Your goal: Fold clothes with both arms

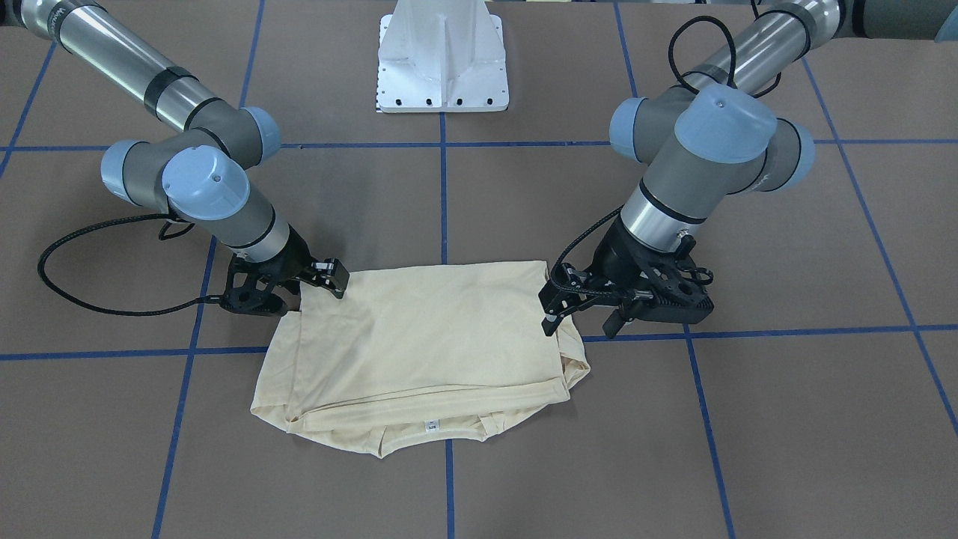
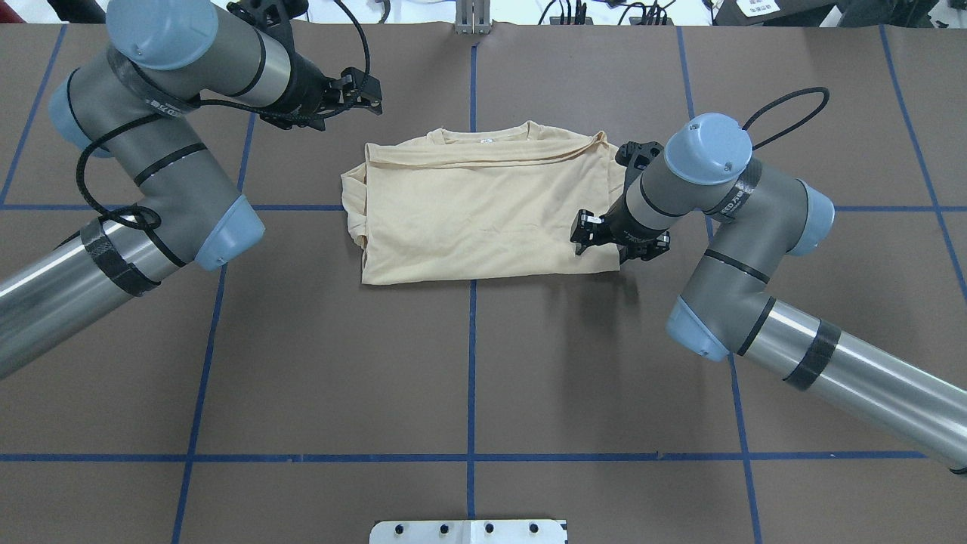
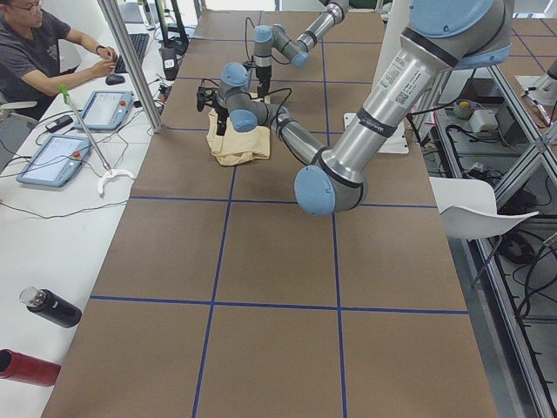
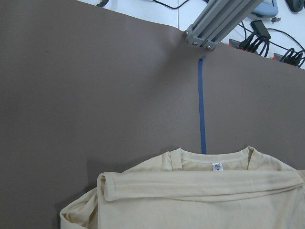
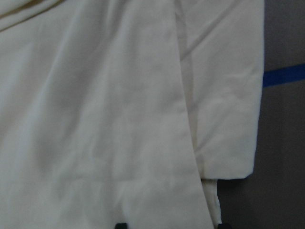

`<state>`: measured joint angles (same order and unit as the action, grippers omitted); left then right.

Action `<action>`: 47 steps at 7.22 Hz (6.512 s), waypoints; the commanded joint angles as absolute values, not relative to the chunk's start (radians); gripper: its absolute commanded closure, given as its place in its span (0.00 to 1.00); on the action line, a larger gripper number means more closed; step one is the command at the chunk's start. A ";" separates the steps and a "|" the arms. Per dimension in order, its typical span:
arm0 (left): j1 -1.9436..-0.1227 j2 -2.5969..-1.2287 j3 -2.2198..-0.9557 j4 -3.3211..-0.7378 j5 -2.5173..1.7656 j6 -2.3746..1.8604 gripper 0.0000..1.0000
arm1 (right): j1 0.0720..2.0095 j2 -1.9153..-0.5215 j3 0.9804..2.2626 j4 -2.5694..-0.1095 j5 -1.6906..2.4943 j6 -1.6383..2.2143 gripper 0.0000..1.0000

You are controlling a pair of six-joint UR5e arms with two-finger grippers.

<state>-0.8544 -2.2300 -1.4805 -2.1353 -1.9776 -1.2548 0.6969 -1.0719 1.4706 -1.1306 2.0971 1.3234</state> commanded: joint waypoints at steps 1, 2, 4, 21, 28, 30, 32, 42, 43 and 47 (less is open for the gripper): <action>-0.853 -2.230 -1.476 -2.135 -1.976 -1.255 0.00 | 0.695 -1.081 1.489 -1.131 2.095 1.324 1.00; -0.853 -2.230 -1.476 -2.135 -1.976 -1.255 0.00 | 0.695 -1.081 1.491 -1.131 2.101 1.324 1.00; -0.853 -2.230 -1.476 -2.135 -1.976 -1.255 0.00 | 0.686 -1.083 1.518 -1.140 2.111 1.325 1.00; -0.797 -2.099 -1.578 -2.149 -1.991 -1.245 0.00 | 0.568 -0.988 1.766 -1.359 1.977 1.462 0.00; -0.565 -2.014 -1.574 -2.201 -1.827 -1.468 0.08 | 0.689 -0.979 1.666 -1.356 2.034 1.393 0.00; -0.565 -2.002 -1.571 -2.197 -1.827 -1.468 0.14 | 0.689 -0.980 1.666 -1.356 2.033 1.393 0.00; -0.566 -2.000 -1.563 -2.197 -1.825 -1.468 0.19 | 0.689 -0.980 1.663 -1.356 2.033 1.391 0.00; -0.578 -2.009 -1.574 -2.195 -1.835 -1.468 1.00 | 0.704 -0.983 1.646 -1.356 2.034 1.382 0.00; -0.587 -2.014 -1.572 -2.192 -1.836 -1.477 1.00 | 0.704 -0.985 1.644 -1.356 2.034 1.382 0.00; -0.643 -2.092 -1.546 -2.120 -1.829 -1.483 1.00 | 0.703 -0.995 1.647 -1.350 2.028 1.384 0.00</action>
<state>-0.6242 -2.0612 -1.5627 -2.1487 -1.8316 -1.4828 0.7039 -0.9886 1.6451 -1.3515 2.0321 1.3836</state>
